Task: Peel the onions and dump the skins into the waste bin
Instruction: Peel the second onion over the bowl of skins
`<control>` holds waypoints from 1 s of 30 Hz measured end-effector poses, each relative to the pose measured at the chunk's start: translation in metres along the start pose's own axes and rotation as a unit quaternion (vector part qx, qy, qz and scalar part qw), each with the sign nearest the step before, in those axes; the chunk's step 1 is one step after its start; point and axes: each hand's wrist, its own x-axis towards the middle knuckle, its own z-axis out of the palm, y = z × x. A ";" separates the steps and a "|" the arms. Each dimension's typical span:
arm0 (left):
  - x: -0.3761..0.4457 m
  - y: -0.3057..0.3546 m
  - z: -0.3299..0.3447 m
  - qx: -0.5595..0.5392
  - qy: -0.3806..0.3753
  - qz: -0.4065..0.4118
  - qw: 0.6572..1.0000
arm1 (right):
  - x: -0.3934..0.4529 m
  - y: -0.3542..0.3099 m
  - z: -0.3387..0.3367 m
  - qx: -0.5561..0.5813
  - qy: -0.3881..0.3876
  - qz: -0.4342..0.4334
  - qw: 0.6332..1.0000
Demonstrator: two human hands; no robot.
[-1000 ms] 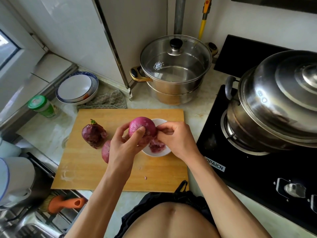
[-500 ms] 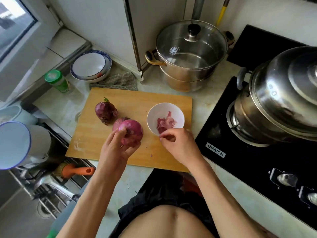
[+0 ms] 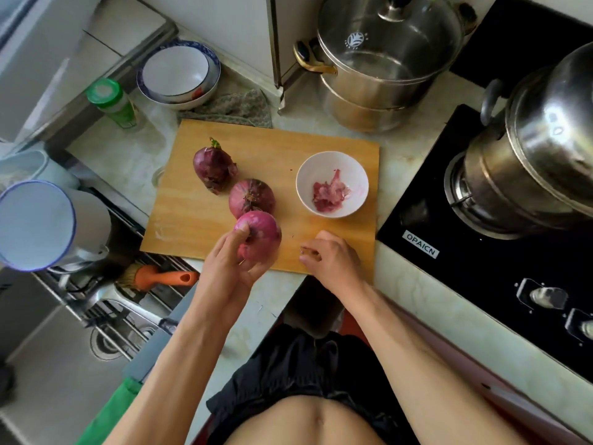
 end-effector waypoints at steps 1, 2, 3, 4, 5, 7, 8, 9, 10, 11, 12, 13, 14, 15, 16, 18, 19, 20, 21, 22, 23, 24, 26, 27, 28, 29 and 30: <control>0.000 0.001 -0.002 -0.002 0.002 -0.004 1.000 | 0.000 0.001 0.003 0.002 0.016 -0.009 1.000; 0.000 0.002 -0.003 -0.002 0.006 -0.008 1.000 | 0.000 0.003 0.006 0.002 0.032 -0.021 0.999; 0.001 0.004 -0.004 -0.002 0.006 -0.013 1.000 | -0.001 0.005 0.010 -0.003 0.048 -0.034 0.998; 0.001 0.006 -0.005 0.000 0.007 -0.016 1.000 | 0.000 0.005 0.013 -0.012 0.060 -0.046 0.997; 0.001 0.007 -0.006 0.001 0.007 -0.019 1.000 | 0.000 0.006 0.016 -0.025 0.070 -0.056 0.996; 0.004 0.009 -0.007 0.004 0.006 -0.027 1.000 | 0.003 0.005 0.021 -0.053 0.096 -0.076 0.991; 0.005 0.010 -0.007 0.006 0.006 -0.030 1.000 | 0.004 0.004 0.023 -0.067 0.109 -0.091 0.988; 0.006 0.010 -0.006 0.006 0.004 -0.034 0.999 | 0.005 0.004 0.024 -0.080 0.122 -0.104 0.984; 0.007 0.011 -0.005 0.004 0.003 -0.037 0.999 | 0.006 0.004 0.026 -0.091 0.133 -0.115 0.980; 0.008 0.010 -0.004 0.001 0.001 -0.040 0.999 | 0.006 0.005 0.027 -0.102 0.141 -0.123 0.977; 0.008 0.009 -0.003 -0.001 -0.001 -0.042 0.999 | 0.006 0.005 0.028 -0.109 0.146 -0.126 0.975; 0.008 0.009 -0.002 -0.005 -0.004 -0.045 0.999 | 0.005 0.005 0.028 -0.115 0.147 -0.126 0.974; 0.007 0.009 0.000 -0.010 -0.008 -0.046 0.999 | 0.005 0.004 0.028 -0.118 0.145 -0.125 0.974; 0.007 0.009 0.001 -0.014 -0.011 -0.048 0.999 | 0.005 0.003 0.028 -0.119 0.141 -0.119 0.976; 0.006 0.009 0.002 -0.020 -0.014 -0.048 0.999 | 0.005 0.002 0.027 -0.119 0.133 -0.113 0.977; 0.005 0.011 0.003 -0.030 -0.019 -0.048 0.998 | 0.005 0.001 0.026 -0.111 0.108 -0.095 0.983; 0.005 0.012 0.002 -0.035 -0.021 -0.048 0.998 | 0.005 0.002 0.024 -0.096 0.092 -0.078 0.988; 0.004 0.013 0.001 -0.041 -0.023 -0.048 0.998 | 0.004 0.003 0.022 -0.069 0.078 -0.057 0.993; 0.004 0.014 0.000 -0.049 -0.026 -0.046 0.997 | 0.003 0.004 0.019 -0.037 0.068 -0.036 0.996; 0.004 0.016 -0.002 -0.056 -0.027 -0.045 0.997 | 0.001 0.004 0.016 -0.001 0.069 -0.017 0.997; 0.004 0.017 -0.003 -0.063 -0.027 -0.043 0.997 | -0.002 0.004 0.011 0.031 0.075 0.001 0.997; 0.004 0.018 -0.005 -0.069 -0.026 -0.043 0.996 | -0.004 0.004 0.006 0.064 0.079 0.022 0.995; 0.006 0.018 -0.007 -0.075 -0.024 -0.047 0.996 | -0.007 0.002 -0.003 0.126 0.079 0.080 0.986; 0.007 0.018 -0.008 -0.076 -0.025 -0.049 0.996 | -0.008 0.002 -0.006 0.151 0.082 0.105 0.980; 0.008 0.017 -0.009 -0.077 -0.023 -0.052 0.995 | -0.008 0.002 -0.007 0.168 0.086 0.124 0.974; 0.009 0.017 -0.009 -0.077 -0.023 -0.055 0.995 | -0.009 0.003 -0.008 0.174 0.090 0.134 0.971; 0.010 0.016 -0.009 -0.076 -0.026 -0.057 0.995 | -0.010 0.003 -0.009 0.170 0.090 0.134 0.972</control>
